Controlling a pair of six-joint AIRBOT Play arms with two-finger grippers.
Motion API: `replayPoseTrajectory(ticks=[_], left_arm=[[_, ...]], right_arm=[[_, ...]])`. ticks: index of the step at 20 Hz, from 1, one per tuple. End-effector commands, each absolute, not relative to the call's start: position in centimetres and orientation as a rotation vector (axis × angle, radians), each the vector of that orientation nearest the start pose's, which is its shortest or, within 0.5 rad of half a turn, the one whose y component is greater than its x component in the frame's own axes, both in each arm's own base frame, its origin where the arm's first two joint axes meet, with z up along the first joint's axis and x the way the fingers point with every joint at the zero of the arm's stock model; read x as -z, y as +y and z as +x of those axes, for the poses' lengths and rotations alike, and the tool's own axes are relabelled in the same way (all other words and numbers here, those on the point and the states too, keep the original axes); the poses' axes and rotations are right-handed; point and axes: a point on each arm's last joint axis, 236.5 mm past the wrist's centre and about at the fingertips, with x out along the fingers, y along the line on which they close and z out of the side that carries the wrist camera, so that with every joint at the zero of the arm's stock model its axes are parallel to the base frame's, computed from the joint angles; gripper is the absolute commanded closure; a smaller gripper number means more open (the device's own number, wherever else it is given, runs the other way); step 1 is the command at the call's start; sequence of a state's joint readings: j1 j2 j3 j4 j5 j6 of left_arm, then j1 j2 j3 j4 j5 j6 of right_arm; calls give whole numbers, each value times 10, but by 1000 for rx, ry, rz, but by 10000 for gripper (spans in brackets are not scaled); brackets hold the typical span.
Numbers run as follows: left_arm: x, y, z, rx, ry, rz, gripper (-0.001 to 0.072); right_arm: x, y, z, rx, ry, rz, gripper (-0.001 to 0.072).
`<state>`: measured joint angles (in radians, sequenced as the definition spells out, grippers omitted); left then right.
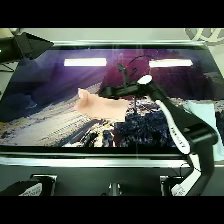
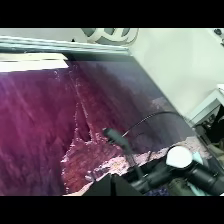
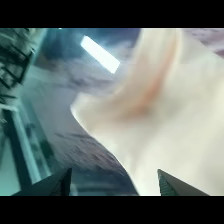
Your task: Fold the shirts.
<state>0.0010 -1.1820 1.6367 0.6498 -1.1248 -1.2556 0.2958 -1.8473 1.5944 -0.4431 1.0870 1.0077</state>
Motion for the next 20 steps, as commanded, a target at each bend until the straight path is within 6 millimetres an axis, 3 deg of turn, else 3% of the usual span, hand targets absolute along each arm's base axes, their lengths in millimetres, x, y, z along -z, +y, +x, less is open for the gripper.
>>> replayPoseTrajectory(ticks=[1, 2, 3, 5, 8, 11, 14, 18, 19, 20], left_arm=[[-317, -160, 408, 701, 523, -304, 681], [-316, -159, 408, 697, 525, -299, 681], [-316, -159, 408, 697, 524, -299, 681], [-316, -159, 408, 697, 524, -299, 681], [-316, -159, 408, 697, 524, -299, 681], [-315, -158, 409, 694, 528, -296, 681], [-314, -158, 409, 693, 530, -294, 681], [-314, -158, 409, 693, 530, -294, 681], [-314, -158, 409, 693, 530, -294, 681], [-314, -158, 409, 693, 530, -295, 681]], right_arm=[[8, 212, 439, -812, 1307, 206, 123], [18, 169, 434, -709, 1385, 151, 97], [27, 144, 427, -638, 1448, 142, 96], [45, 135, 413, -615, 1510, 183, 57], [65, 173, 411, -636, 1470, 297, 22], [69, 214, 426, -642, 1367, 360, 19], [74, 245, 429, -656, 1339, 399, 20], [80, 267, 423, -653, 1354, 411, 49], [79, 272, 421, -661, 1357, 414, 120], [78, 274, 420, -665, 1357, 419, 135]])
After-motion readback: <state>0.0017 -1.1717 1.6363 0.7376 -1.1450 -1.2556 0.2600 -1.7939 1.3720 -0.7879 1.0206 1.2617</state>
